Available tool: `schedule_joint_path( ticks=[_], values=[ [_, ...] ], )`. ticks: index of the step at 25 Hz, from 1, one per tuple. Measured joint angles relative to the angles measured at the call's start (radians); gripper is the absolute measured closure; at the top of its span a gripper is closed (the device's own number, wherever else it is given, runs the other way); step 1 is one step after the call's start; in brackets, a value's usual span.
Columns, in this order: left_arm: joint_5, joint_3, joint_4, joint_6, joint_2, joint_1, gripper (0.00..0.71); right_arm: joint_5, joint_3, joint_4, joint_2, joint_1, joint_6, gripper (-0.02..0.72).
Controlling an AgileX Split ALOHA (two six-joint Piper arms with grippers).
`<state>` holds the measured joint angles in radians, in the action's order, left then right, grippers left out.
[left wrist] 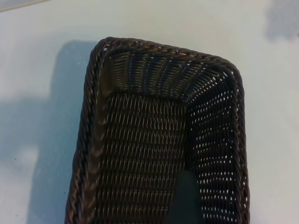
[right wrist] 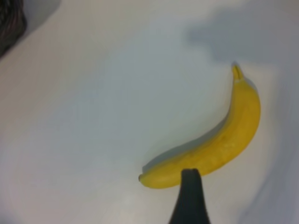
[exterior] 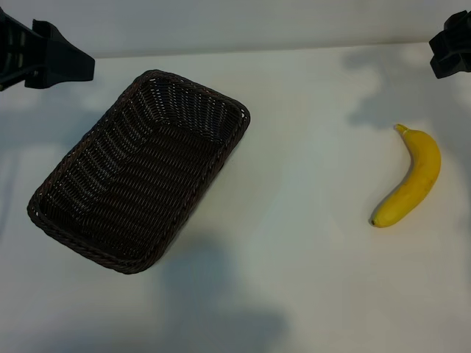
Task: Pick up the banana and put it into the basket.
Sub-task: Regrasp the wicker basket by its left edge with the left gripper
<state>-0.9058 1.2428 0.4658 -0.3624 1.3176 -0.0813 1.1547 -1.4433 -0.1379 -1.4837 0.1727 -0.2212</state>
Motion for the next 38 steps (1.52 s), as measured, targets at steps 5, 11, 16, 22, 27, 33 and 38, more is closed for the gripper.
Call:
schedule_joint_path(
  ticks=[5, 11, 16, 22, 27, 33, 38],
  values=[
    [0.0, 0.0, 0.0, 0.0, 0.0, 0.0, 0.1, 0.0, 0.0, 0.005, 0.0, 0.0, 0.0, 0.144],
    [0.0, 0.0, 0.0, 0.0, 0.0, 0.0, 0.1, -0.002, 0.0, 0.005, 0.0, 0.0, 0.0, 0.152],
    [0.0, 0.0, 0.0, 0.0, 0.0, 0.0, 0.1, -0.004, 0.0, 0.005, 0.0, 0.0, 0.0, 0.153],
    [0.0, 0.0, 0.001, 0.002, 0.0, 0.0, 0.1, -0.004, 0.0, 0.005, 0.0, 0.0, 0.0, 0.153],
    [0.047, 0.0, 0.005, 0.001, 0.0, 0.0, 0.1, -0.004, 0.0, 0.005, 0.0, 0.0, 0.0, 0.153],
    [0.006, 0.0, 0.005, 0.065, 0.0, 0.0, 0.1, -0.005, 0.0, 0.005, 0.0, 0.0, 0.001, 0.155],
    [-0.026, -0.06, 0.01, 0.147, -0.001, 0.0, 0.1, -0.005, 0.0, 0.005, 0.0, 0.0, 0.001, 0.155]
  ],
)
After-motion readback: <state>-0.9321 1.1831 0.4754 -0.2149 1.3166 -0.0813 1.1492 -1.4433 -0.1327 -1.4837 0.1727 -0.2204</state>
